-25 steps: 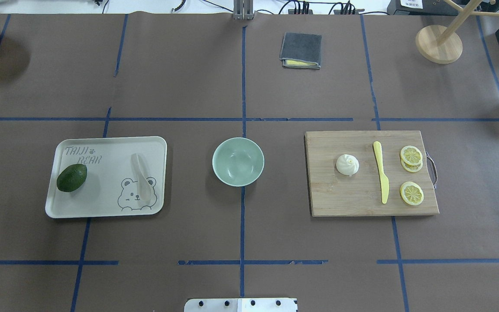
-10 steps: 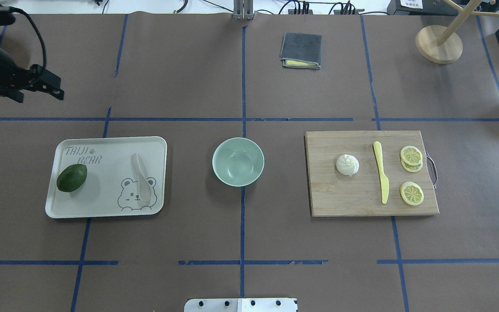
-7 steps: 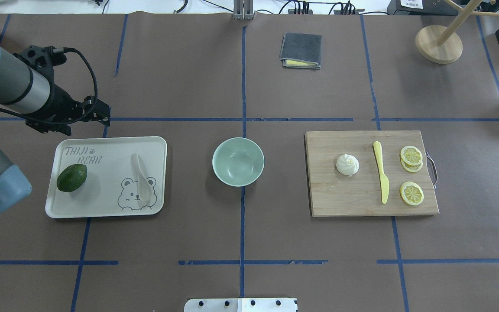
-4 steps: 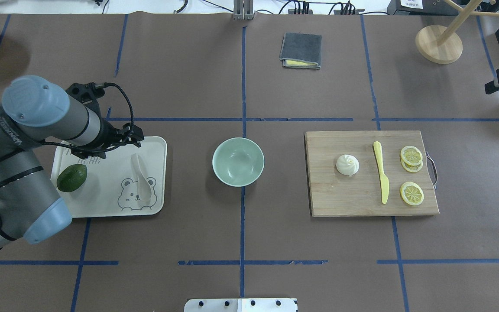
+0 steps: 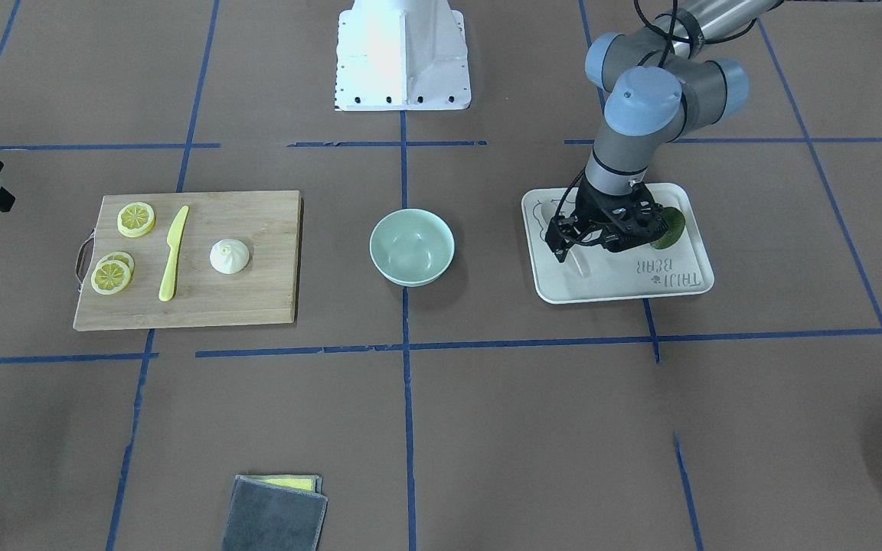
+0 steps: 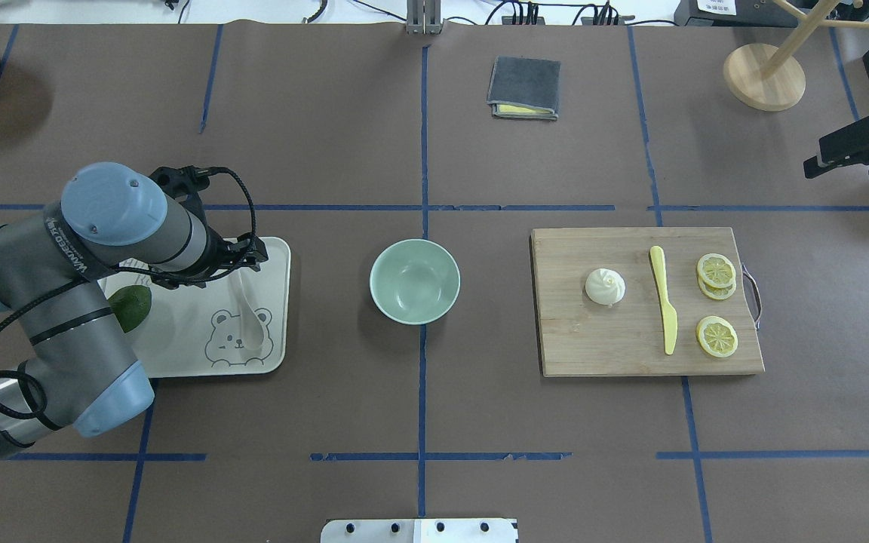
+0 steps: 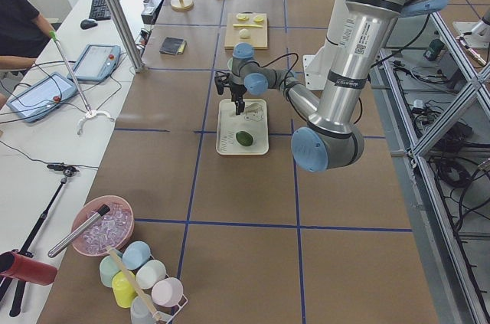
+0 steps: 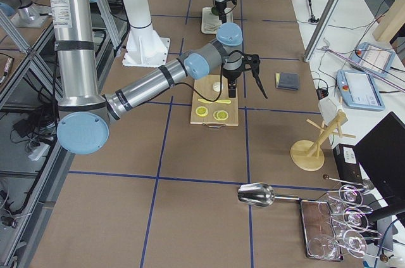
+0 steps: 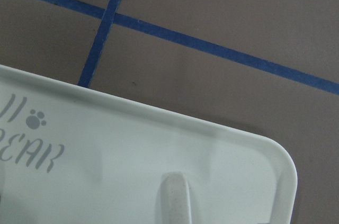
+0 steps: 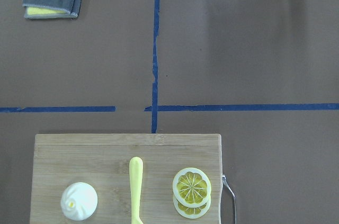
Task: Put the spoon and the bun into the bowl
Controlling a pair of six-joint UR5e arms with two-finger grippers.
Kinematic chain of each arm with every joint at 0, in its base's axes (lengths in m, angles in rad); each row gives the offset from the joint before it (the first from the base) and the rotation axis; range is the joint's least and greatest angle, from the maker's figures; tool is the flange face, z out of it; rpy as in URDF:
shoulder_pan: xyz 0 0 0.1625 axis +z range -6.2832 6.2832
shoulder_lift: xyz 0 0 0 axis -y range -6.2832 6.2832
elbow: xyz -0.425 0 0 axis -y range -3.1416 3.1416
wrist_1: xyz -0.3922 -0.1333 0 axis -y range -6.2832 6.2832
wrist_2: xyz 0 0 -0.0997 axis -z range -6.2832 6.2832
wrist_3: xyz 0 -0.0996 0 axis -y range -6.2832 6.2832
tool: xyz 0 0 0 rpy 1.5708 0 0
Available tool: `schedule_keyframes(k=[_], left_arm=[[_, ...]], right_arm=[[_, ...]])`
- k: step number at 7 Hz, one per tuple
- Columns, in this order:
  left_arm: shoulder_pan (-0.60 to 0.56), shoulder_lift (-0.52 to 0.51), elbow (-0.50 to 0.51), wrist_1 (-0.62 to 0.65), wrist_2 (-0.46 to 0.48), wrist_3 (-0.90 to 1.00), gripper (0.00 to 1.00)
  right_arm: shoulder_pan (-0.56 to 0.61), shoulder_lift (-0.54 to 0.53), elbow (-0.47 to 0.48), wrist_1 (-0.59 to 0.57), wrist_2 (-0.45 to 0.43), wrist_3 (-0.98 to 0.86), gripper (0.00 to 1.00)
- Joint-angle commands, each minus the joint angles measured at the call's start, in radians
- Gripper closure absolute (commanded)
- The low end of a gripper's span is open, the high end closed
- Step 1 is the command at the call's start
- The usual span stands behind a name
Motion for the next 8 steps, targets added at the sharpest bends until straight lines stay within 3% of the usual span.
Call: schedule_keyframes(k=[1,3,4,6,7,8], left_arm=[[0.041,-0.007,0.020,-0.001,0.013,-0.020,0.18],[0.041,-0.006,0.021,-0.003,0.013,-0.019,0.36],[0.040,-0.003,0.021,-0.003,0.012,-0.017,0.51],[0.040,0.006,0.014,-0.004,0.012,-0.016,0.91],[0.038,0.006,0.009,-0.004,0.012,-0.014,1.00],[0.037,0.006,0.001,-0.003,0.009,-0.014,1.00]], right_arm=[[-0.002,-0.001,0.001,0.000,-0.001,0.001,0.00],[-0.007,0.001,0.004,0.000,-0.001,0.023,0.00],[-0.008,0.001,0.007,0.000,-0.001,0.027,0.00],[-0.015,0.008,0.005,0.000,-0.004,0.029,0.00],[-0.018,0.008,0.005,0.000,-0.005,0.029,0.00],[-0.025,0.011,0.005,0.000,-0.015,0.029,0.00]])
